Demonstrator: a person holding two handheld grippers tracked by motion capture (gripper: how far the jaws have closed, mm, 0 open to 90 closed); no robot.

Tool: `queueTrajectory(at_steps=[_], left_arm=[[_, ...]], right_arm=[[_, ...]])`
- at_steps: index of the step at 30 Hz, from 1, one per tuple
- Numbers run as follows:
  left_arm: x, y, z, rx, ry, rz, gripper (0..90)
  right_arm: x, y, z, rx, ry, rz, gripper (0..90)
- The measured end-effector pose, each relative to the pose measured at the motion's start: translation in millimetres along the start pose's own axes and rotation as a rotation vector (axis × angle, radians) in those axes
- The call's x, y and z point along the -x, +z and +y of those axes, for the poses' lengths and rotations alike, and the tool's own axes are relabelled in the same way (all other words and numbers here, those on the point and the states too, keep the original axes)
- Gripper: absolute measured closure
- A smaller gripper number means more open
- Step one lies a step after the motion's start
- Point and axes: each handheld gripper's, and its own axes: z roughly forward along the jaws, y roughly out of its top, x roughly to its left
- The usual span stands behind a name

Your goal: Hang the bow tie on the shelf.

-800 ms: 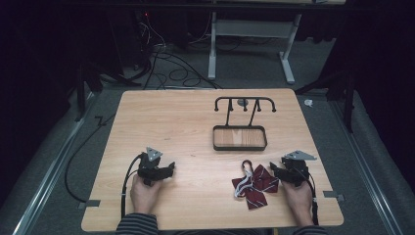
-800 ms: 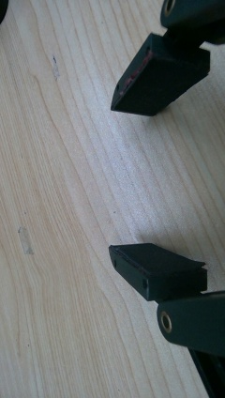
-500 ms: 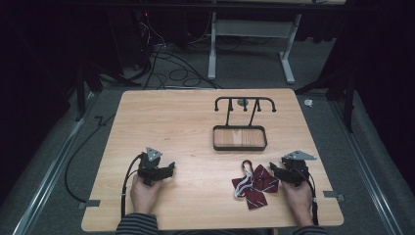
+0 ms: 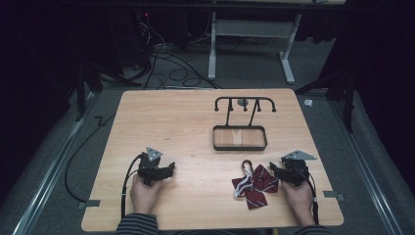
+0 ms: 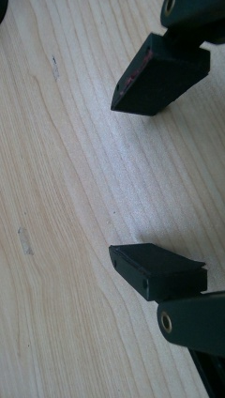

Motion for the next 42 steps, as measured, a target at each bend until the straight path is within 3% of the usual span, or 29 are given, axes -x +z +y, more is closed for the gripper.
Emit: queueTrajectory(at_steps=[13,17,26,42], left_arm=[[-0.7,-0.3,-0.1,0.001,-0.005,-0.005,26.2],[-0.3,-0.1,-0.1,0.002,-0.003,-0.003,26.2],[-0.2,-0.1,0.0,0.0,-0.001,-0.002,26.1],[-0.2,0.0,-0.1,0.002,-0.002,-0.002,26.1]], right_arm=[[0.7,-0.4,-0.1,0.003,0.007,0.01,44.5],[3.1,-3.9,-0.1,0.018,0.04,0.032,46.8],[4.6,-12.5,1.6,0.035,0.046,0.049,50.7],[-5.6,-23.5,9.7,0.062,0.012,0.114,55.7]])
